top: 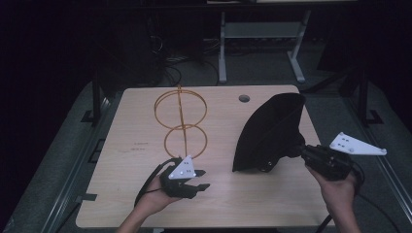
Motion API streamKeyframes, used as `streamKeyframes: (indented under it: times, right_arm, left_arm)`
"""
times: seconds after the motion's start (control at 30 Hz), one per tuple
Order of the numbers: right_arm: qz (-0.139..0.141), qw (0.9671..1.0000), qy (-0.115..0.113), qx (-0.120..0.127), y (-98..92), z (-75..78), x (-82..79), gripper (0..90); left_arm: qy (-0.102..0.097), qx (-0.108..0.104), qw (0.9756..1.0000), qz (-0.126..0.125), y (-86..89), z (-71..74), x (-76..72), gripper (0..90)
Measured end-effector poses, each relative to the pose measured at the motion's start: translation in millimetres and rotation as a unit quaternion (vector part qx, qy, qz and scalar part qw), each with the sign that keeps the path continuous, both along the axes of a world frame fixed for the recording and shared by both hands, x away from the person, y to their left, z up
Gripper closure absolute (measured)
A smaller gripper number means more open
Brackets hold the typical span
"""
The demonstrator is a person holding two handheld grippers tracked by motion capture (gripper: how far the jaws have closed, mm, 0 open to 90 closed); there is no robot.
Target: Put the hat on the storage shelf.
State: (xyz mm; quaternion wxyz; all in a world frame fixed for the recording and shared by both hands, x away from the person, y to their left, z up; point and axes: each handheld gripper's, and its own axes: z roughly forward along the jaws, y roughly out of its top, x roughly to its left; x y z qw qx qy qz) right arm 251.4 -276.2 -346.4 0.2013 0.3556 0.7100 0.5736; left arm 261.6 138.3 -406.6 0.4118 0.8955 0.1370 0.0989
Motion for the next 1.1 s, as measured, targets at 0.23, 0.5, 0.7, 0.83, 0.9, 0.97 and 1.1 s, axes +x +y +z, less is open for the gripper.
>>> streamKeyframes:
  times: [0.23, 0.5, 0.7, 0.83, 0.9, 0.97, 1.1]
  right_arm:
    - [0.01, 0.9999, -0.002, -0.004, 7.2, 17.0, 9.5, 86.4]
    - [0.024, 0.9997, -0.002, -0.01, 16.4, 37.7, 20.0, 86.4]
    - [0.035, 0.9994, -0.003, -0.007, 23.1, 52.2, 29.6, 86.4]
    - [0.04, 0.9992, -0.001, -0.003, 26.5, 58.2, 35.5, 86.4]
    - [0.042, 0.9991, -0.001, -0.002, 28.2, 60.6, 37.7, 86.3]
    - [0.046, 0.999, -0.001, 0.0, 30.6, 63.8, 40.2, 86.3]
    - [0.051, 0.9987, -0.003, 0.0, 35.0, 70.0, 44.8, 86.3]
  left_arm:
    - [0.009, -0.019, 0.9997, 0.013, 12.8, -8.5, 1.3, 49.9]
    - [0.0, -0.029, 0.9993, 0.024, 17.6, -17.6, -2.4, 42.7]
    - [-0.004, -0.032, 0.9991, 0.029, 20.8, -22.0, -1.8, 39.2]
    - [-0.002, -0.032, 0.999, 0.033, 22.0, -22.8, -0.8, 38.1]
    - [-0.001, -0.033, 0.9989, 0.032, 22.0, -23.3, -0.7, 37.8]
    - [-0.002, -0.031, 0.9991, 0.03, 21.7, -24.1, -0.8, 37.8]
    - [-0.005, -0.031, 0.9991, 0.028, 21.4, -24.0, -0.9, 37.8]
